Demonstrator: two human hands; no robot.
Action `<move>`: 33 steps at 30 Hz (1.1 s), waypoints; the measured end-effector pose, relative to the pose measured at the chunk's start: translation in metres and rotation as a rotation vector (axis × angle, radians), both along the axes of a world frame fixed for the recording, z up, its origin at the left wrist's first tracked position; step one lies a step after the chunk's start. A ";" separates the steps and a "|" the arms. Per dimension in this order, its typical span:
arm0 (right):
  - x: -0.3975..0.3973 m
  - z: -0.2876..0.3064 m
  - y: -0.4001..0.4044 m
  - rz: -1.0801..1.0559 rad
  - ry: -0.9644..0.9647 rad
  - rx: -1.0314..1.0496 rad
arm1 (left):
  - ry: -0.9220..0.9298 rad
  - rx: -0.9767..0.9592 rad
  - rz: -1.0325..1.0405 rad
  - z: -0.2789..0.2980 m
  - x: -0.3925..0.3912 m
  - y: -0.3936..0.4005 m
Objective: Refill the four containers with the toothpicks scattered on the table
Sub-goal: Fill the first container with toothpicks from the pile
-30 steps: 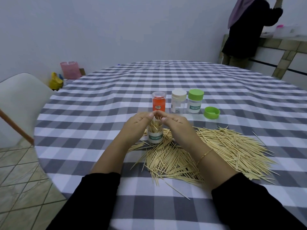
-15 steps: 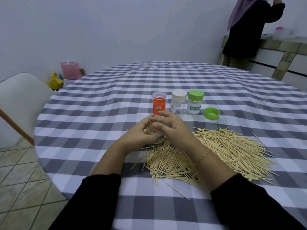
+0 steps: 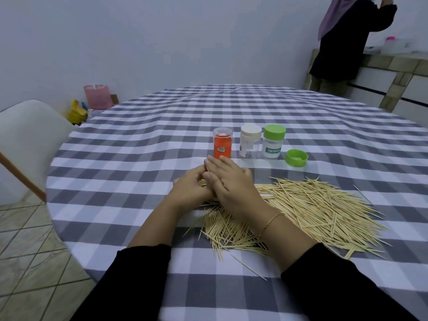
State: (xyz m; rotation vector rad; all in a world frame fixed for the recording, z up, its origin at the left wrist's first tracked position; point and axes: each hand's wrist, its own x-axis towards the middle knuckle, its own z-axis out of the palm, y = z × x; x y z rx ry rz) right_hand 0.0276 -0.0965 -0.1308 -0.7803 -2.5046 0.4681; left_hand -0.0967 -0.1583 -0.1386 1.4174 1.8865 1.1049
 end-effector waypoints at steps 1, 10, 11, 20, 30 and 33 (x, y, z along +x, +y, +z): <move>0.001 0.000 0.001 -0.013 -0.031 0.022 | 0.008 0.005 -0.003 0.001 0.001 0.000; 0.034 0.017 0.037 -0.192 0.034 -0.286 | 0.019 0.004 0.044 0.002 0.005 -0.002; 0.041 0.020 0.043 -0.243 -0.133 -0.266 | 0.037 -0.004 0.041 0.003 0.005 -0.002; 0.059 0.026 0.039 -0.203 -0.685 -0.150 | 0.059 -0.022 0.046 0.000 0.004 -0.001; 0.048 0.004 0.032 -0.226 -0.607 0.340 | 0.026 0.007 0.048 -0.004 0.002 0.001; 0.048 0.003 0.033 -0.253 -0.574 0.390 | 0.033 0.005 0.055 -0.003 0.003 0.001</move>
